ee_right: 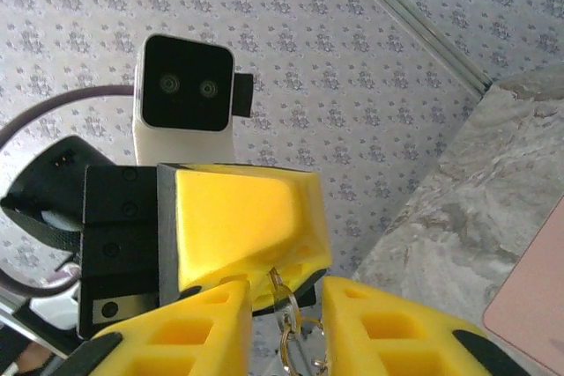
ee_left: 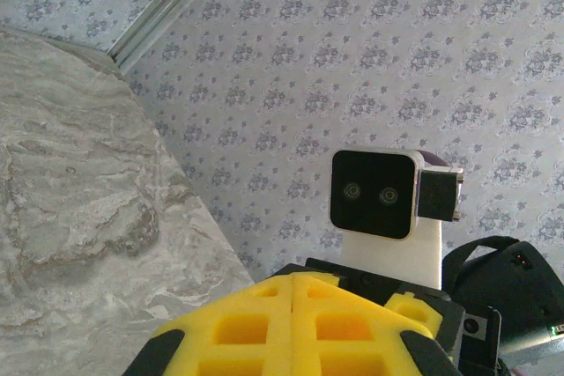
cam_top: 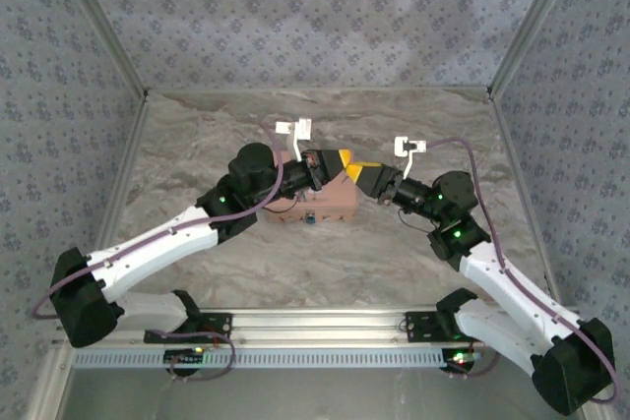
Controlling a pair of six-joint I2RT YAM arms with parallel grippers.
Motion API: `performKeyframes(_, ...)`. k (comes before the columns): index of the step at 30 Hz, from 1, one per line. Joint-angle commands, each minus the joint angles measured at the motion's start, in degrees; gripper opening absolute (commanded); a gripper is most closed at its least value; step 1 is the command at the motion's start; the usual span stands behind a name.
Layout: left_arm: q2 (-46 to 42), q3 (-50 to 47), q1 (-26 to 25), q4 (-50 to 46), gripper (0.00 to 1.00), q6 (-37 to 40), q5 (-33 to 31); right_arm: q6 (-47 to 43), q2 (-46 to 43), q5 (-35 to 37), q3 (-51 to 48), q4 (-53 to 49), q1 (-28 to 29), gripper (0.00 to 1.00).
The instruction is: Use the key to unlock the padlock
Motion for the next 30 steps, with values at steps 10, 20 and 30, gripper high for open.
performKeyframes(10,-0.41,0.69,0.02,3.45,0.00,-0.94,-0.35,-0.90,0.25,0.06,1.71,2.37,1.21,0.31)
performKeyframes(20,-0.45,0.35,-0.02,4.11,0.00,-1.55,0.49,-1.48,0.30,1.36,1.88,1.42,1.22,0.01)
performKeyframes(30,-0.41,-0.13,-0.05,3.79,0.00,-1.65,2.34,-3.79,-0.01,2.34,2.71,-1.03,1.75,0.00)
